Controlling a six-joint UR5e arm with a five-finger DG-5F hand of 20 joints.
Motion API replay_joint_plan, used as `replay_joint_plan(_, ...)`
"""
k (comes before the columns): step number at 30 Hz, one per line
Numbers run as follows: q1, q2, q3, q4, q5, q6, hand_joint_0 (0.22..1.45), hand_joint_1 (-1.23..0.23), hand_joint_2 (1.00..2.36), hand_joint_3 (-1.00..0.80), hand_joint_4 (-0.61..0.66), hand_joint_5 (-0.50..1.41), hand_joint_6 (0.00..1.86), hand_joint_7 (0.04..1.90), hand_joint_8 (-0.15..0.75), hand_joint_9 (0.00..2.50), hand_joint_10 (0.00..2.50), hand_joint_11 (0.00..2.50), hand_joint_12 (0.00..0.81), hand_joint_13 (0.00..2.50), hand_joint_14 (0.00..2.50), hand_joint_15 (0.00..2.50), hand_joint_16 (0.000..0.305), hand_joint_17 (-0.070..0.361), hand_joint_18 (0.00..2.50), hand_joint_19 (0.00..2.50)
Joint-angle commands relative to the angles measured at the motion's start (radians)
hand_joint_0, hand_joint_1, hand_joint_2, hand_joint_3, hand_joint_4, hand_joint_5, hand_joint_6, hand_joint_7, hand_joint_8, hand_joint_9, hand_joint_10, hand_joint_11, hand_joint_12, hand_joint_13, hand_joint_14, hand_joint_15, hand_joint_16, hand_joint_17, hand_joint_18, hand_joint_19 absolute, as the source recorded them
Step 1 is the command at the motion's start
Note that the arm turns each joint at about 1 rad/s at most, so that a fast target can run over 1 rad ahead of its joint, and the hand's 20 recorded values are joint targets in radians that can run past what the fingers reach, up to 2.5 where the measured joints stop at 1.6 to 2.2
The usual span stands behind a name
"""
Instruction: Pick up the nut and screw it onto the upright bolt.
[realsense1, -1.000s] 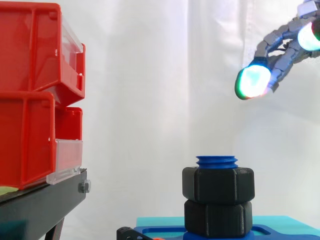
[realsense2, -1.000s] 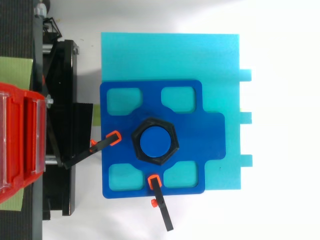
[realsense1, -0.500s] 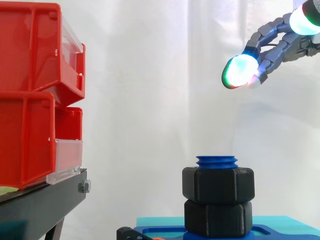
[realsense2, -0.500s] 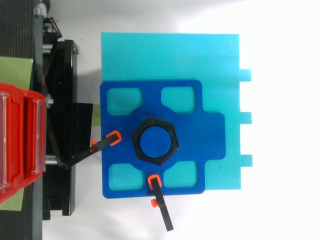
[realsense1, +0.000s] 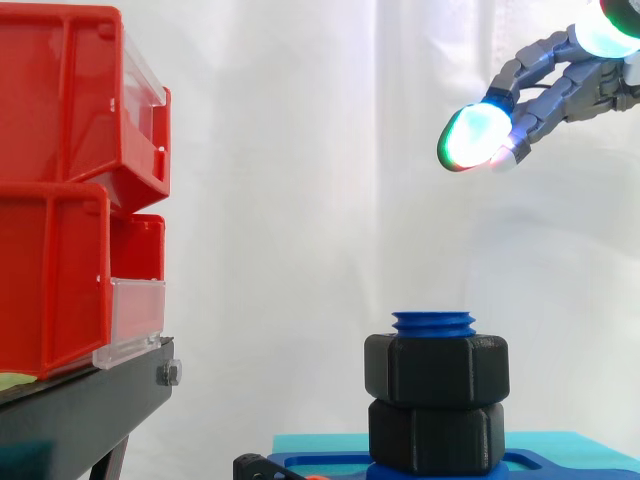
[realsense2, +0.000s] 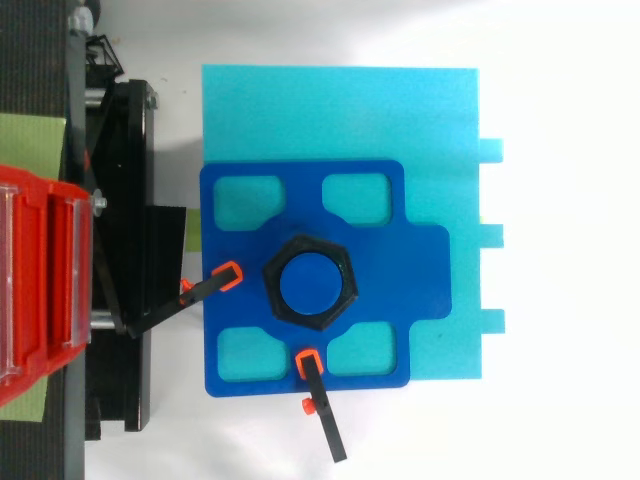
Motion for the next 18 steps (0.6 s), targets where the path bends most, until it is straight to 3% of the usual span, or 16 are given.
replay_joint_plan(1,0.0,0.0,-0.001,-0.001,0.001,0.0,0.45,-0.25,1.0,-0.5,0.12,-0.23,0.5,0.69,0.221,0.09,0.0,0.0,0.392,0.0,0.0,0.0,0.05,0.114,0.0,0.0)
replay_joint_plan(18,0.0,0.0,-0.001,-0.001,0.002,0.0,0.46,-0.27,1.0,-0.5,0.14,-0.24,0.5,0.68,0.218,0.1,0.0,0.0,0.382,0.0,0.0,0.0,0.049,0.111,0.0,0.0)
